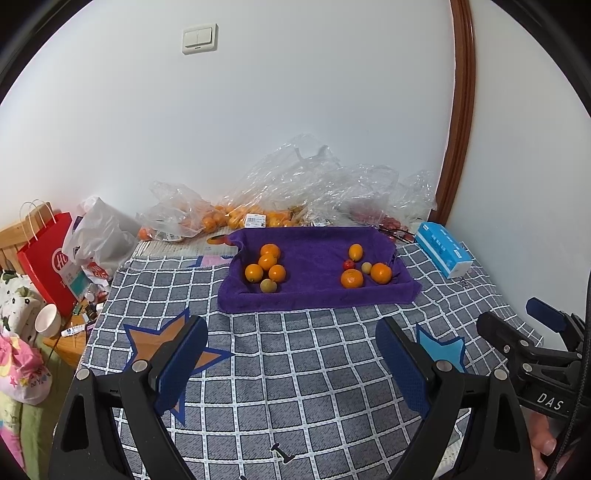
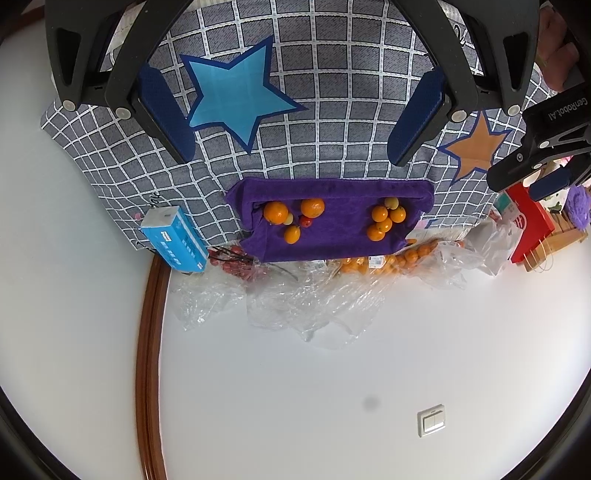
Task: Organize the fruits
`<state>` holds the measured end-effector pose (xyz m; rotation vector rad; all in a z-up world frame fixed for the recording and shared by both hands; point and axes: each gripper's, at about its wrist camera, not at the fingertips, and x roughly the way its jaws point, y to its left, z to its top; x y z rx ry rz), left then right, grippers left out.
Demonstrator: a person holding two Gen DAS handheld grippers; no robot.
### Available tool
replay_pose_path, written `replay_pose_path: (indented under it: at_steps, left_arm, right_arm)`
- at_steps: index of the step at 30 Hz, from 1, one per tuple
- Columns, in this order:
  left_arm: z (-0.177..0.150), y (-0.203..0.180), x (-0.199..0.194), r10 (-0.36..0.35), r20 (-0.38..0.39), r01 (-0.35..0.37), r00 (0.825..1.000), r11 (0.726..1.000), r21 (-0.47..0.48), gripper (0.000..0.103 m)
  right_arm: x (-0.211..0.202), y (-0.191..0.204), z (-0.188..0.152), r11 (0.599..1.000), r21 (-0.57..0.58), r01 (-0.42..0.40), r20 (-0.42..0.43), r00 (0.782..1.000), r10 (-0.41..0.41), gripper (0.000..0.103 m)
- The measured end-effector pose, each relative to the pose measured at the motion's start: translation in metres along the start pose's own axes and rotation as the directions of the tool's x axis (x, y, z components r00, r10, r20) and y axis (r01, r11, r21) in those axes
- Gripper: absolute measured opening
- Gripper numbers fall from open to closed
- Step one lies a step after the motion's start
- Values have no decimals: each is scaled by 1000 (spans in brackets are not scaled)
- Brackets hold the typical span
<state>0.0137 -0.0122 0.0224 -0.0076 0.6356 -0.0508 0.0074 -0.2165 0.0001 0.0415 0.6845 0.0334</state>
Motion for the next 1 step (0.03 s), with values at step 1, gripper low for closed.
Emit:
replay_pose_path:
  at_steps: [1]
  left_arm:
    - [0, 0, 0, 4, 2, -4, 1000, 1000, 0, 92]
  right_arm:
    - [1, 0, 0, 1000, 0, 0, -1, 1000, 0, 102]
